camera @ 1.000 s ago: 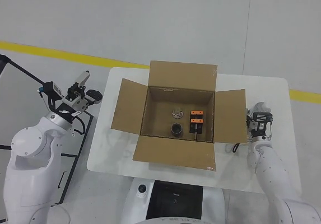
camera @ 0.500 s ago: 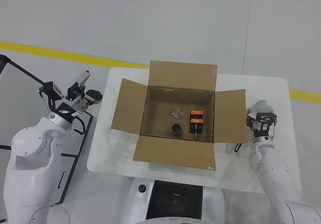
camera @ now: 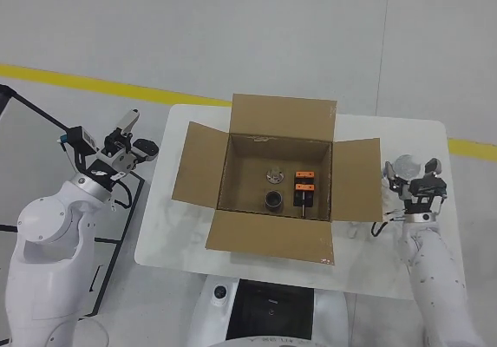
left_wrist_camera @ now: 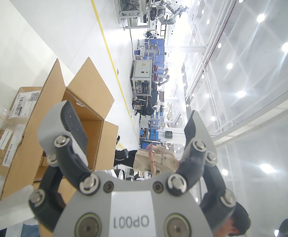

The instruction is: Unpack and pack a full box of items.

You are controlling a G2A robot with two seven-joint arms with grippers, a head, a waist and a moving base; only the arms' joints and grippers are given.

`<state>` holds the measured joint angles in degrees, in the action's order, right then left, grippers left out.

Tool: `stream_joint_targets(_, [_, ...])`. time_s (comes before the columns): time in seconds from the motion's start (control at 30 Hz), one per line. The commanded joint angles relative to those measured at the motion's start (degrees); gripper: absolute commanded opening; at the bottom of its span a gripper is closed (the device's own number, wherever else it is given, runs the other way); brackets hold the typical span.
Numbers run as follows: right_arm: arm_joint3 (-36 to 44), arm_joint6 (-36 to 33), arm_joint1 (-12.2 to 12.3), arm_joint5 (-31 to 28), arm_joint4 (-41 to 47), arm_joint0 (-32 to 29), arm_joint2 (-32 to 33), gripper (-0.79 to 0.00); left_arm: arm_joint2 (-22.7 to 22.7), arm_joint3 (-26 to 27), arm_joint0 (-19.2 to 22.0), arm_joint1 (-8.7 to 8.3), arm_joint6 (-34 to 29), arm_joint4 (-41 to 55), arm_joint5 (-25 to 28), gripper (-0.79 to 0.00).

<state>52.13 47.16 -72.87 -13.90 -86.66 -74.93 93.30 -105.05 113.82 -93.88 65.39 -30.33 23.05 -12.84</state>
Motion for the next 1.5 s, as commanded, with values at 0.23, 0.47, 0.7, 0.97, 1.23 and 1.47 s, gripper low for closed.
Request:
stream_joint_targets(0.23, [32.3, -8.2, 0.8, -1.9, 5.3, -15.7, 5.6, 0.000, 0.0, 0.0, 0.0, 0.00, 0.0, 0.0, 0.0, 0.000])
stream_joint_targets(0.47, [51.1, -10.7, 1.0, -4.5, 8.1, -23.4, 8.3, 0.000, 0.0, 0.0, 0.0, 0.00, 0.0, 0.0, 0.0, 0.000])
stream_joint_targets(0.7, [62.1, -12.1, 1.0, -5.7, 9.2, -26.4, 8.0, 0.000, 0.0, 0.0, 0.0, 0.00, 0.0, 0.0, 0.0, 0.000])
stream_joint_targets(0.97, [67.2, -14.0, 0.9, -5.4, 11.2, -28.3, 8.6, 0.000, 0.0, 0.0, 0.0, 0.00, 0.0, 0.0, 0.0, 0.000])
stream_joint_targets(1.23, [66.3, -14.7, 0.9, -3.9, 10.2, -28.5, 9.0, 0.000, 0.0, 0.0, 0.0, 0.00, 0.0, 0.0, 0.0, 0.000])
stream_joint_targets(1.47, [66.3, -15.9, 0.9, -4.4, 11.3, -28.4, 9.3, 0.000, 0.0, 0.0, 0.0, 0.00, 0.0, 0.0, 0.0, 0.000])
